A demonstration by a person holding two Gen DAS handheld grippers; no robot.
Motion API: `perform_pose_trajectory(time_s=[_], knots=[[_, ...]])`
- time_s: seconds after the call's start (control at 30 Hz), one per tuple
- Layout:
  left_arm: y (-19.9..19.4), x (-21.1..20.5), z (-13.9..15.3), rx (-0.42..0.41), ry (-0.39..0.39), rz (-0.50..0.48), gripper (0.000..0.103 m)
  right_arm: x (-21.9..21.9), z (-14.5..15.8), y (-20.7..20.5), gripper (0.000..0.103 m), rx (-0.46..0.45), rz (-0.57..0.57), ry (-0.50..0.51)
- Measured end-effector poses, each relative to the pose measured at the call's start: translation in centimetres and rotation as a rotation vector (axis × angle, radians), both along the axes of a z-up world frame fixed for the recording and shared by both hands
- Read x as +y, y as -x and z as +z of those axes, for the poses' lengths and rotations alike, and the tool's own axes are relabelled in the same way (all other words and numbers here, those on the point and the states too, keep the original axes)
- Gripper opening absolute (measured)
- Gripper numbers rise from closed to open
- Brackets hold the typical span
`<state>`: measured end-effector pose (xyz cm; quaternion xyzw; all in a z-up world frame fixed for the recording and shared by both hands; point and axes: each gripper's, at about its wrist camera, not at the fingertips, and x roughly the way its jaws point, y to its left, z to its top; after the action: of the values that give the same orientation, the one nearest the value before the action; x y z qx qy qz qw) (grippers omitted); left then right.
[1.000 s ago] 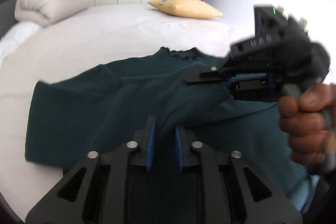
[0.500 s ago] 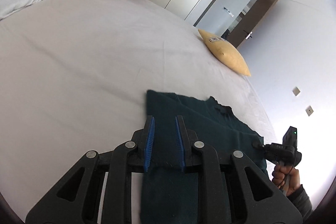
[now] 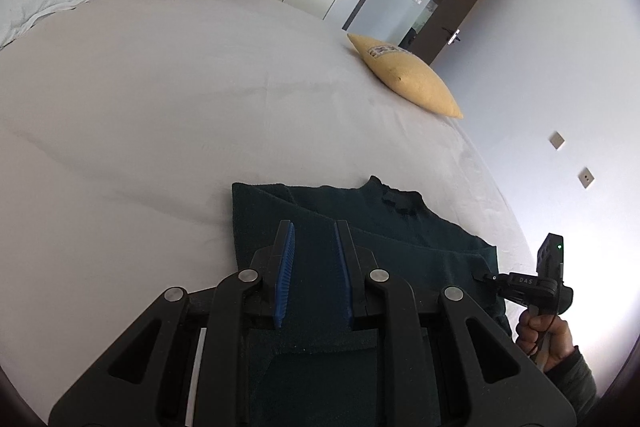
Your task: Fold small clothes
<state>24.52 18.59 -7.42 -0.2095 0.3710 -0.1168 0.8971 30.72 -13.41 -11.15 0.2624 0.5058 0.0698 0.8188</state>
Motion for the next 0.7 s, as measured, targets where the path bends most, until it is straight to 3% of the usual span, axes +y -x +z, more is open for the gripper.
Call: perform_pose_trajectory(time_s=[0.23, 0.37, 0.47, 0.6, 0.7], knots=[[-3.3, -2.9, -2.1, 0.093, -0.072, -0.070, 0.019, 0.0, -0.6, 0.1, 0.009, 0.001, 0.006, 0.009], [-6.1, -5.3, -4.4, 0.172, -0.165, -0.142, 0.019, 0.0, -0.4, -0.1, 0.009, 0.006, 0.006, 0.011], [-7.1, -5.9, -6.7, 0.214, -0.221, -0.142, 0.019, 0.6, -0.2, -0.1, 0.010, 0.005, 0.027, 0.052], [-6.9, -5.3, -9.3, 0.209, -0.192, -0.127, 0.019, 0.0, -0.7, 0.1, 0.009, 0.003, 0.025, 0.023], [-6.9, -4.3, -10.2, 0.192, -0.121, -0.130, 0.019, -0.4, -1.2, 0.2, 0.008, -0.011, 0.023, -0.005]])
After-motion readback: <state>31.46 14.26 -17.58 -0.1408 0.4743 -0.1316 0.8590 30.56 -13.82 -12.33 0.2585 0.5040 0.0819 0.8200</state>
